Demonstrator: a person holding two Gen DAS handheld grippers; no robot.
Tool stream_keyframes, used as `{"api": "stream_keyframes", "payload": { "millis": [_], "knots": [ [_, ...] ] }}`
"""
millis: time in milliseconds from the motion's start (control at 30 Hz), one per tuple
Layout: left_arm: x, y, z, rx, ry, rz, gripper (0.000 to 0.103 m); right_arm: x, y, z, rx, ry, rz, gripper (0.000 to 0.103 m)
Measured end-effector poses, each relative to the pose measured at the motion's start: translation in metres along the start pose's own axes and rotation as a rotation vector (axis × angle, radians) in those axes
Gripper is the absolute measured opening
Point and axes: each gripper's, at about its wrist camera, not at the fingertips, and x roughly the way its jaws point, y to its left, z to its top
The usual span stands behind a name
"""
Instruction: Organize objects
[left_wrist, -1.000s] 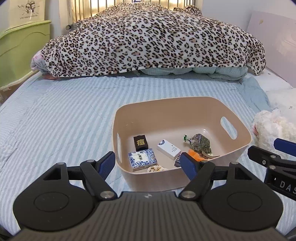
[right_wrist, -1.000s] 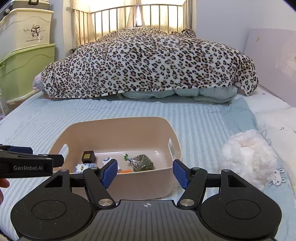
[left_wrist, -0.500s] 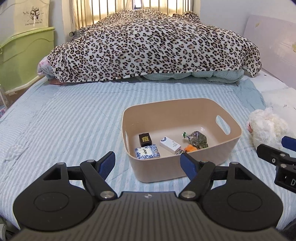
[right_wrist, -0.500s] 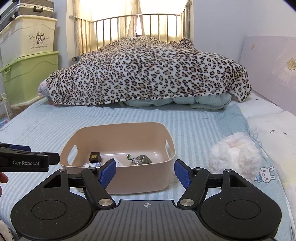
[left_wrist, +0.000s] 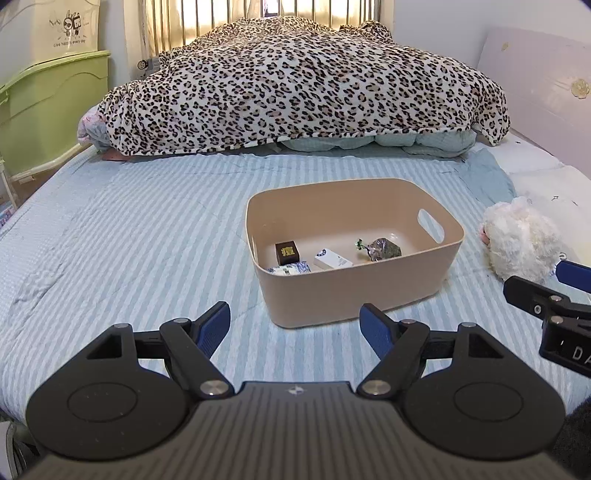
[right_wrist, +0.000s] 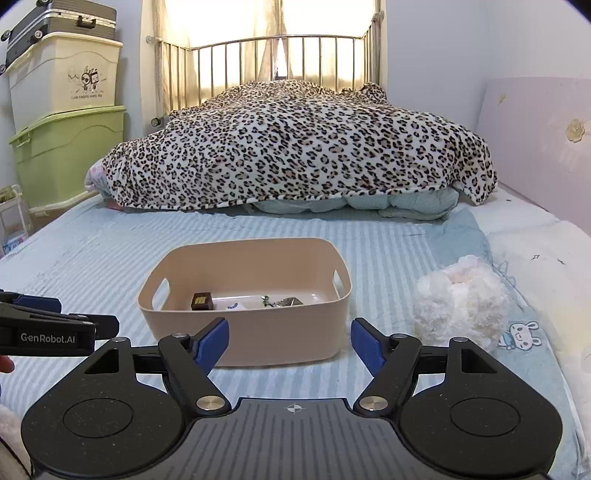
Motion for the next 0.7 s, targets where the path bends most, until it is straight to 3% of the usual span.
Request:
{"api": "stream_keyframes", "payload": {
  "millis": [700],
  "knots": [
    [-0.030,-0.003,-0.038,0.029,-0.004,-0.015,0.080,-0.025,0.011,-0.025,-0.034,0.023,0.017,0.079]
  ]
}}
